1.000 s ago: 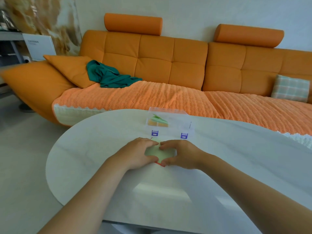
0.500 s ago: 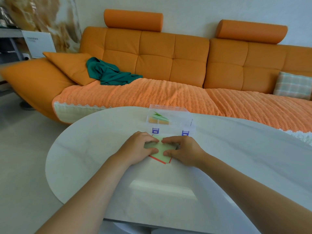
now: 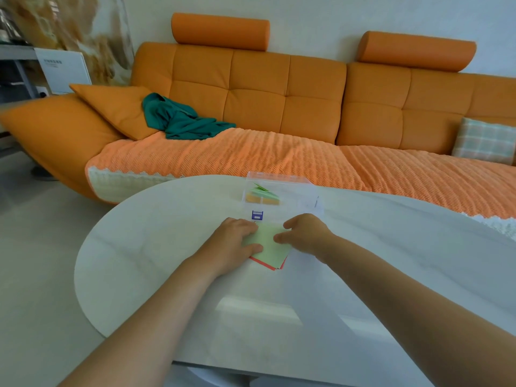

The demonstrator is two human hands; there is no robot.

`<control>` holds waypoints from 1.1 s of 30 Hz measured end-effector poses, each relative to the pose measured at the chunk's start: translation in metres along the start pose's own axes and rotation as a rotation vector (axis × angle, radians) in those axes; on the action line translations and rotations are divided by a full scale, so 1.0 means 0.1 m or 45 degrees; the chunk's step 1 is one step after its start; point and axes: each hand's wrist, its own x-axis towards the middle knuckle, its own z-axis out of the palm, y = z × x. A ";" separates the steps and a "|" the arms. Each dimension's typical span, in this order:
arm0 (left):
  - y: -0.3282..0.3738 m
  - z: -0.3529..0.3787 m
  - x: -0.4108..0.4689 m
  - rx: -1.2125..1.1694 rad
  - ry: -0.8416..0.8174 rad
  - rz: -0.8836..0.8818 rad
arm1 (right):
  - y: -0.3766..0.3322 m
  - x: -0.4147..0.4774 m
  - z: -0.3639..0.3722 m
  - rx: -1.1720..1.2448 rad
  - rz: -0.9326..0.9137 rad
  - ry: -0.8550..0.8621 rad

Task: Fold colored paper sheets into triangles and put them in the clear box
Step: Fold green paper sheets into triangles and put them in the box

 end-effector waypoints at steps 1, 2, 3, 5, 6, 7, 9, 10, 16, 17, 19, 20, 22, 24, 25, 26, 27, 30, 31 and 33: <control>0.00 0.01 -0.01 0.035 -0.010 0.017 | -0.03 -0.04 0.02 -0.223 -0.014 -0.009; 0.01 0.02 -0.02 0.057 -0.010 0.031 | -0.05 -0.07 0.04 -0.361 -0.029 -0.002; 0.01 0.02 -0.02 0.062 0.003 0.035 | -0.05 -0.09 0.07 -0.402 -0.033 0.000; 0.01 0.04 -0.03 0.042 0.032 0.024 | -0.03 -0.11 0.11 -0.302 -0.058 0.019; 0.01 0.04 -0.03 0.038 0.042 0.017 | -0.02 -0.11 0.13 -0.201 -0.066 0.029; 0.01 0.05 -0.03 0.037 0.043 0.008 | -0.02 -0.11 0.12 -0.103 -0.062 0.035; 0.02 0.07 -0.04 0.045 0.021 -0.008 | -0.02 -0.09 0.08 0.060 -0.016 0.014; 0.02 0.08 -0.05 0.060 0.002 -0.008 | -0.02 -0.09 0.04 0.112 0.010 -0.009; 0.02 0.07 -0.07 0.036 0.014 -0.004 | 0.03 -0.08 -0.08 0.475 0.106 -0.011; 0.01 0.07 -0.06 0.026 0.009 -0.012 | 0.05 -0.07 -0.09 0.515 0.093 0.006; 0.03 0.05 -0.07 0.001 -0.004 -0.018 | 0.09 -0.08 -0.09 0.523 0.057 0.042; 0.03 0.04 -0.07 -0.026 -0.007 -0.019 | 0.11 -0.09 -0.08 0.492 0.033 0.080; 0.05 0.01 -0.06 -0.141 0.020 -0.042 | 0.13 -0.10 -0.07 0.426 -0.027 0.171; 0.09 -0.01 -0.05 -0.287 0.104 -0.078 | 0.14 -0.12 -0.06 0.343 -0.089 0.232; 0.11 -0.02 -0.04 -0.342 0.154 -0.109 | 0.14 -0.13 -0.07 0.295 -0.113 0.251; 0.14 -0.04 -0.03 -0.369 0.209 -0.136 | 0.15 -0.13 -0.07 0.255 -0.132 0.264; 0.14 -0.05 -0.02 -0.382 0.258 -0.171 | 0.14 -0.14 -0.08 0.224 -0.150 0.270; 0.16 -0.09 0.01 -0.425 0.339 -0.249 | 0.16 -0.14 -0.07 0.131 -0.173 0.256; 0.16 -0.10 0.01 -0.435 0.331 -0.266 | 0.17 -0.14 -0.06 0.072 -0.185 0.261; 0.16 -0.10 0.02 -0.405 0.287 -0.272 | 0.20 -0.15 -0.05 -0.032 -0.239 0.274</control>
